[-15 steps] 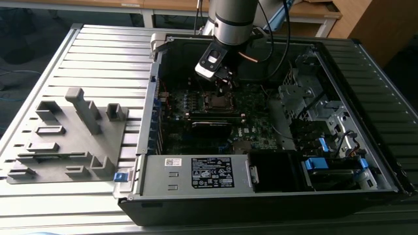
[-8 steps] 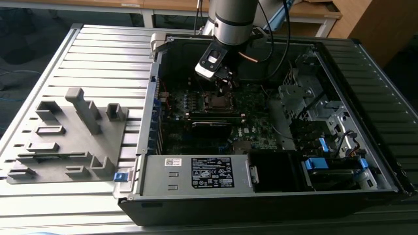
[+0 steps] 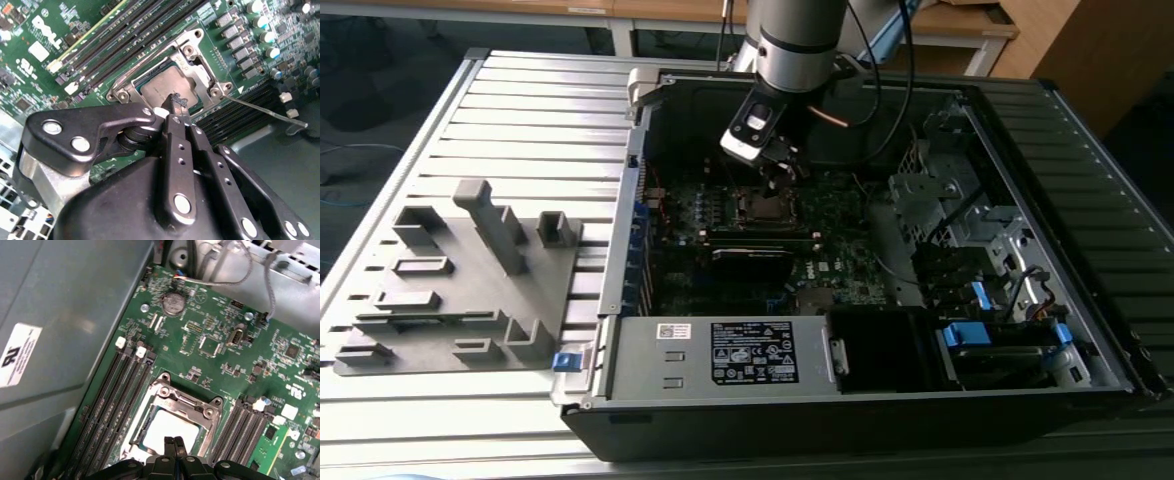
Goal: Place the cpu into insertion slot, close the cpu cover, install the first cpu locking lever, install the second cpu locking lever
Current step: 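Close the cpu cover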
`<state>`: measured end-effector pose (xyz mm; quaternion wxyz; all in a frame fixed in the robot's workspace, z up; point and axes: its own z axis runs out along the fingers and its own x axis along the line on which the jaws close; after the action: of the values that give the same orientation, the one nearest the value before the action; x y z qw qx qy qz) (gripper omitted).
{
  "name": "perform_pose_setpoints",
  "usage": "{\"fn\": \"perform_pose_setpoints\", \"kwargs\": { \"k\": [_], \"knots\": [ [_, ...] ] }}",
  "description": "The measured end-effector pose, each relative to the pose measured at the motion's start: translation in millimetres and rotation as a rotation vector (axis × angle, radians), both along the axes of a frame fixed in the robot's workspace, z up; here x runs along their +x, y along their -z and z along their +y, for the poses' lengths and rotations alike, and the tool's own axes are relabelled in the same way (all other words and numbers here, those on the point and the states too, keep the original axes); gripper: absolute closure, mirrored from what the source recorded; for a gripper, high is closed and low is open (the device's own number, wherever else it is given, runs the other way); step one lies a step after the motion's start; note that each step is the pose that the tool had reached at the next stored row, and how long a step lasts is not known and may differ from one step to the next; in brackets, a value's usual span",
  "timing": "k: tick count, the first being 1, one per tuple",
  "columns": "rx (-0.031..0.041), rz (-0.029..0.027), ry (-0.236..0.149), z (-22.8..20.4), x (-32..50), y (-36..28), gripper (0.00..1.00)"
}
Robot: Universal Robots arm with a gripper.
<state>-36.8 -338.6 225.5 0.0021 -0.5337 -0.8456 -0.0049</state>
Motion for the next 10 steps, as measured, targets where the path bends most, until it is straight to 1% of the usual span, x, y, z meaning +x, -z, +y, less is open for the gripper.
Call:
{"fn": "perform_pose_setpoints", "kwargs": {
  "k": [5, 10],
  "knots": [
    [0.0, 0.0, -0.083, 0.0, 0.0, 0.5, 0.89],
    [0.0001, -0.0001, -0.175, 0.0, 0.0, 1.3, 0.89]
  ]
}}
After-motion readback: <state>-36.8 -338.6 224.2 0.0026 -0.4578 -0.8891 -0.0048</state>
